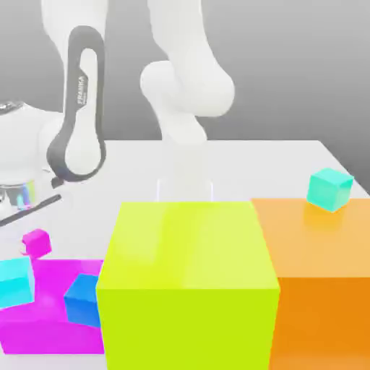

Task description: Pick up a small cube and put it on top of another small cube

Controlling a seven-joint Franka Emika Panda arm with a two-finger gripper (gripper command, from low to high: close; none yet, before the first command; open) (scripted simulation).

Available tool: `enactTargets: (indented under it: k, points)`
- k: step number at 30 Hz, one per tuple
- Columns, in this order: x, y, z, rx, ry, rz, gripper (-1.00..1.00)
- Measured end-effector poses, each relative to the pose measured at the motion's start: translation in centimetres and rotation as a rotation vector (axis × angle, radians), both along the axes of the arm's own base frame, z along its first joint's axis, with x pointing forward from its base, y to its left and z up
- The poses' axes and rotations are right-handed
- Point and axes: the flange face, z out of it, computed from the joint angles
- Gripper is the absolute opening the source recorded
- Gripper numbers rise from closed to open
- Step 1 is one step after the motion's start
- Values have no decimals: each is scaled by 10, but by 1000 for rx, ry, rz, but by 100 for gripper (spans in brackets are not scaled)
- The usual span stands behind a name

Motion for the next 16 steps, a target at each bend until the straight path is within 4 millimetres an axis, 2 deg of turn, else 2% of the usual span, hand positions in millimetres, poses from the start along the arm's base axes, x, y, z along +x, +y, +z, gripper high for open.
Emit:
enactTargets:
  k: [5, 8, 9, 10, 12, 13, 16]
  points:
    - [79, 12, 60, 3, -6, 269, -100]
    - [120, 26, 101, -1, -2, 424, -100]
    - [131, 33, 109, -3, 0, 468, -100]
    - [138, 38, 104, -4, 2, 495, -100]
    - [136, 30, 79, -5, 3, 487, -100]
    - [135, 30, 67, -5, 3, 486, 100]
    - [135, 30, 67, -5, 3, 486, 100]
